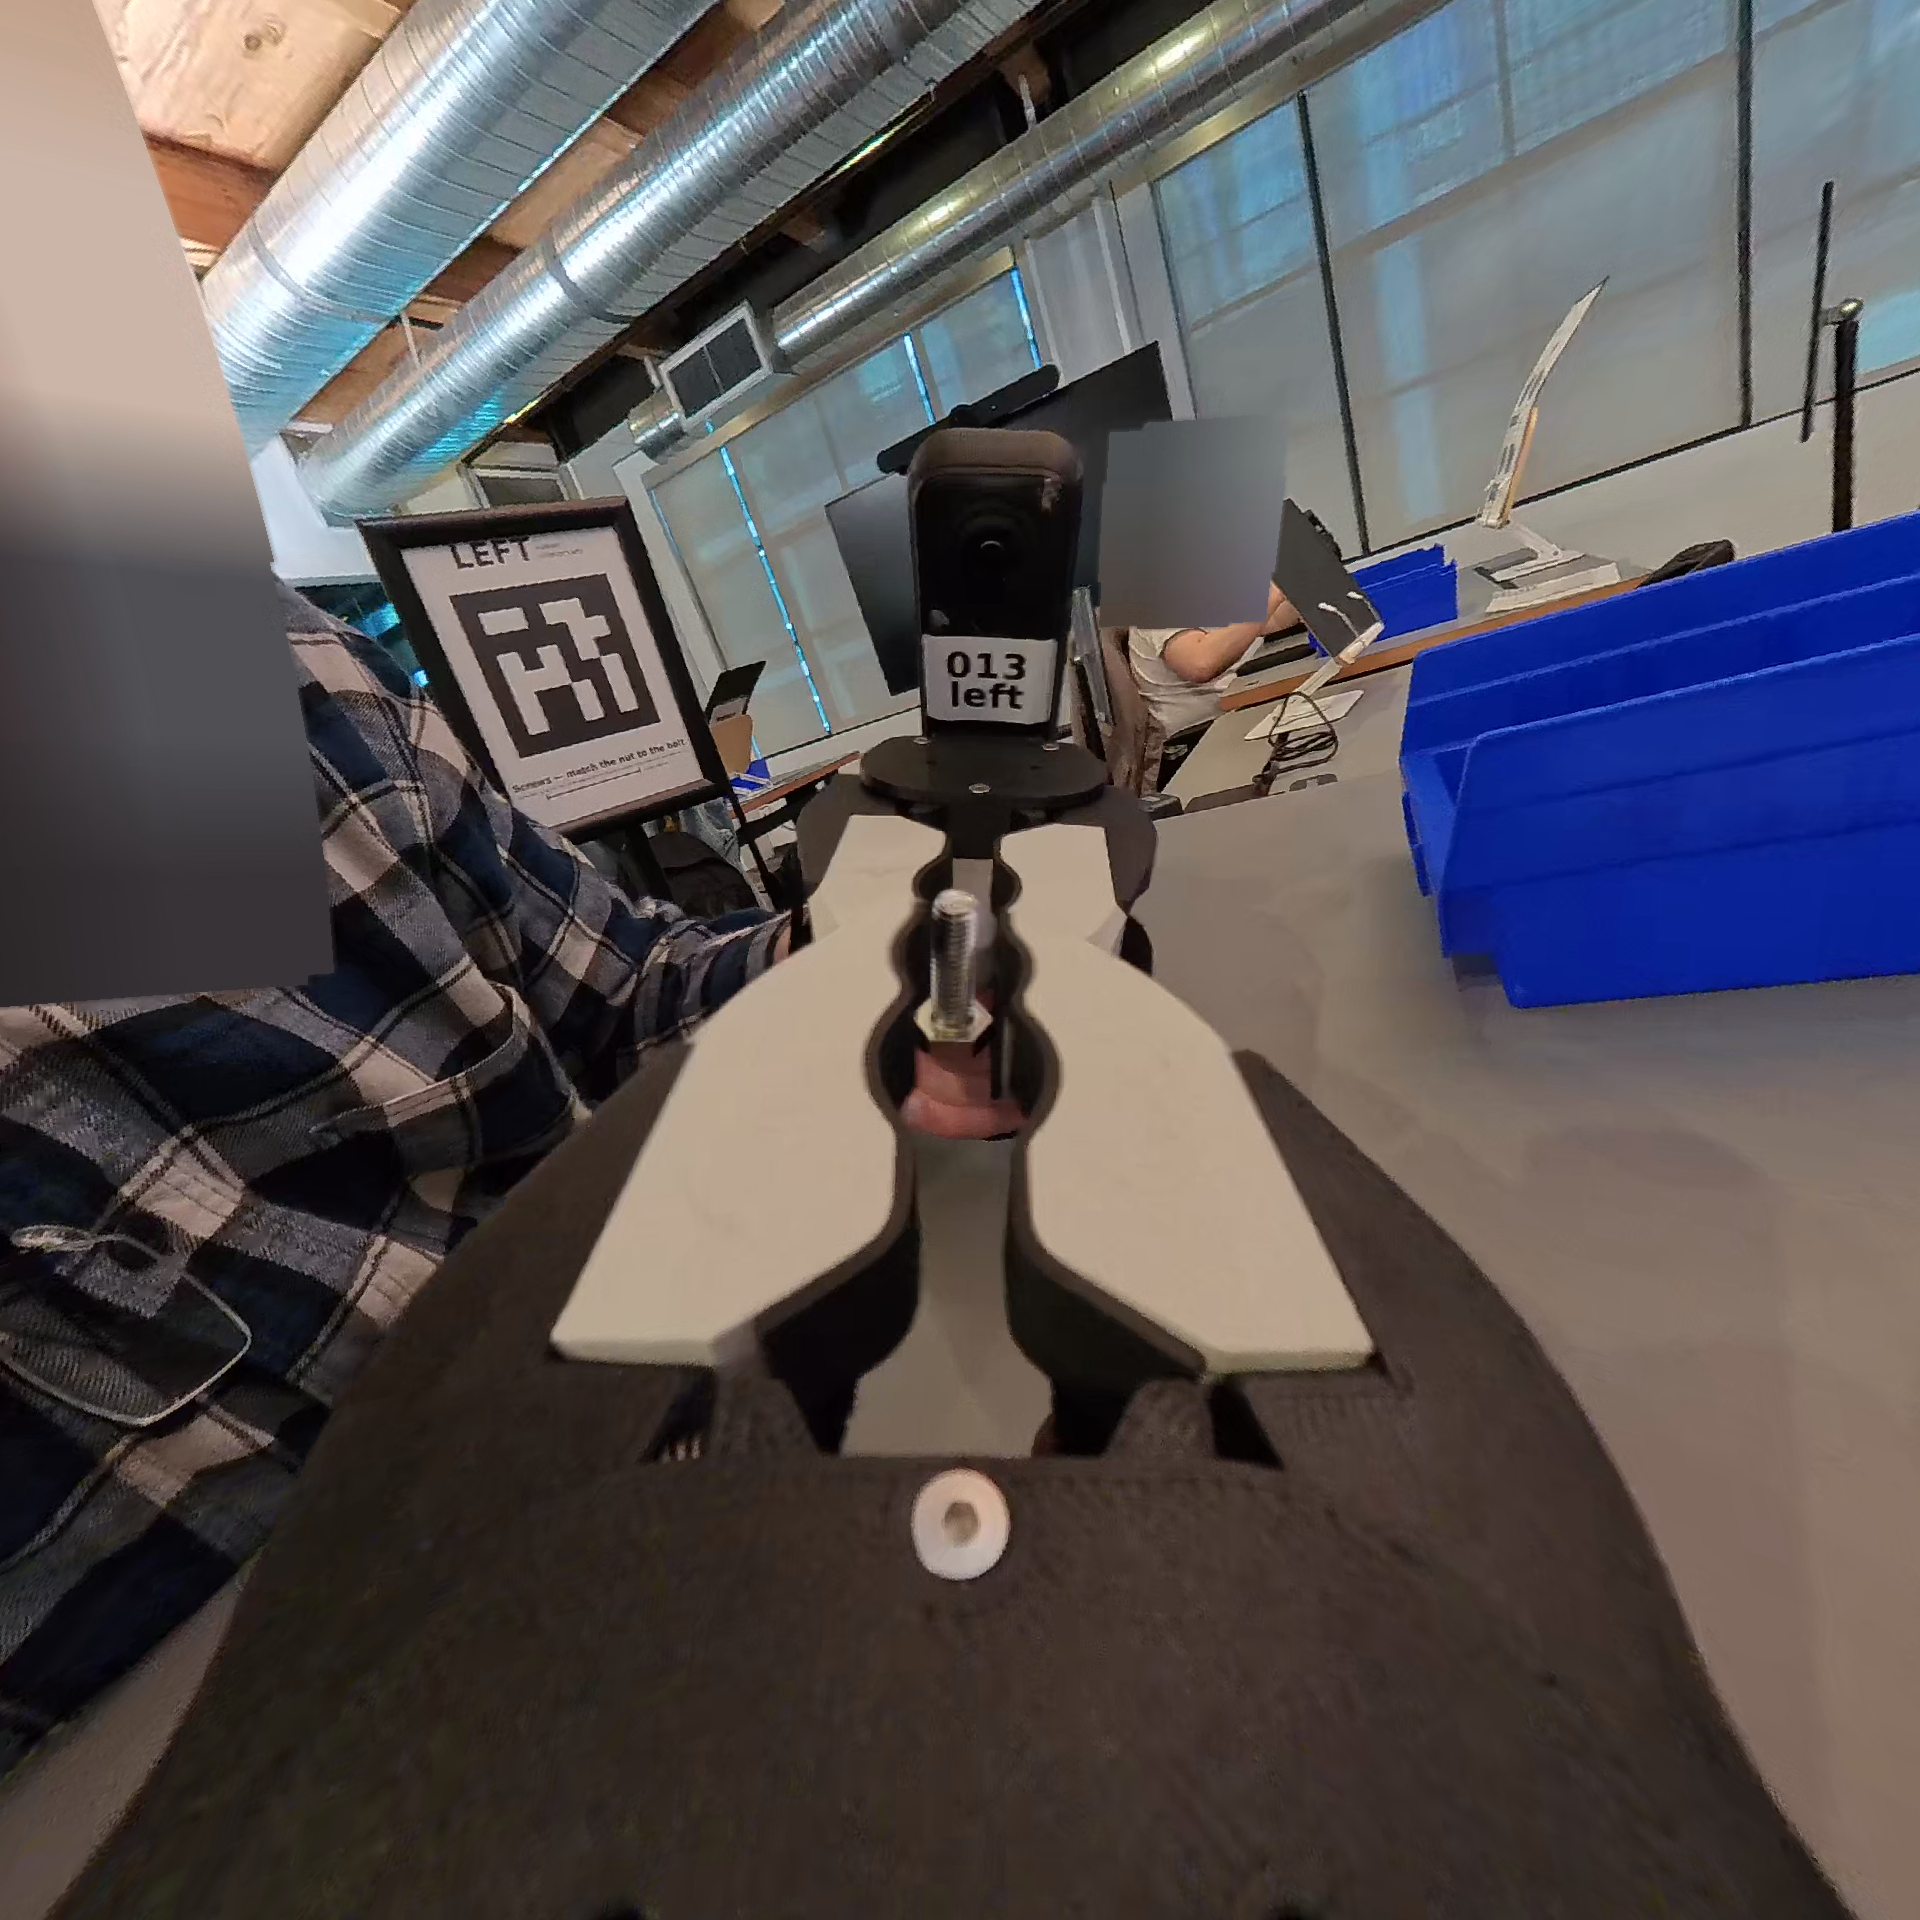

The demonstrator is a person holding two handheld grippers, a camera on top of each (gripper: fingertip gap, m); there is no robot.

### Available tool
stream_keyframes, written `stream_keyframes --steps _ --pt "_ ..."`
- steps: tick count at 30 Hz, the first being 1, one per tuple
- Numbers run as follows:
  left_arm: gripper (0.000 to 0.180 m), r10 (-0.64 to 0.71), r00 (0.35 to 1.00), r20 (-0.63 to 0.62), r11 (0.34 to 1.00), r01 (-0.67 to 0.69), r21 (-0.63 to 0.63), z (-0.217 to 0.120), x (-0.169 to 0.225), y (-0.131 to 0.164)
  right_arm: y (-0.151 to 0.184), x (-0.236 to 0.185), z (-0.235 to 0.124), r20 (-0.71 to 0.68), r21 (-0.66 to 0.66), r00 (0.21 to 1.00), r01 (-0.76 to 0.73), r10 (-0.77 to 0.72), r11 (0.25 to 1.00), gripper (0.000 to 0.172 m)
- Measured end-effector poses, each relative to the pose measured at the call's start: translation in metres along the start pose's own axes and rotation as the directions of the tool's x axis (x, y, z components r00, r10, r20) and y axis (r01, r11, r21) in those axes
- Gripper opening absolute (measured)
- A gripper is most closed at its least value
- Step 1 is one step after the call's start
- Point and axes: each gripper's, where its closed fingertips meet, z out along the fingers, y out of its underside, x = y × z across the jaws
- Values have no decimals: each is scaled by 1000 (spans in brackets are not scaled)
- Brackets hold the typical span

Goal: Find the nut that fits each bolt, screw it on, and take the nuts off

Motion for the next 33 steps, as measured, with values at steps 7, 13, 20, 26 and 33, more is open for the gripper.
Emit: stream_keyframes --steps 7,13,20,26,33 --pt "15 164 971 175 985 -151 -82 -37 -21 6 9 25 -5 -162 -113 987 -1 -18 994 34" --pt "16 324 887 331 934 -243 -263 -69 -48 26 59 53 -6 -272 -508 950 -7 -153 861 26" --pt "16 362 858 364 917 -259 -303 -83 -59 33 97 75 -2 -223 -751 916 56 -333 657 29" --pt "16 360 846 393 919 -251 -303 -91 -66 36 110 80 4 -207 -810 914 40 -350 584 24" --pt "16 368 843 392 912 -244 -331 -89 -69 41 117 81 7 -196 -838 908 41 -371 544 15"
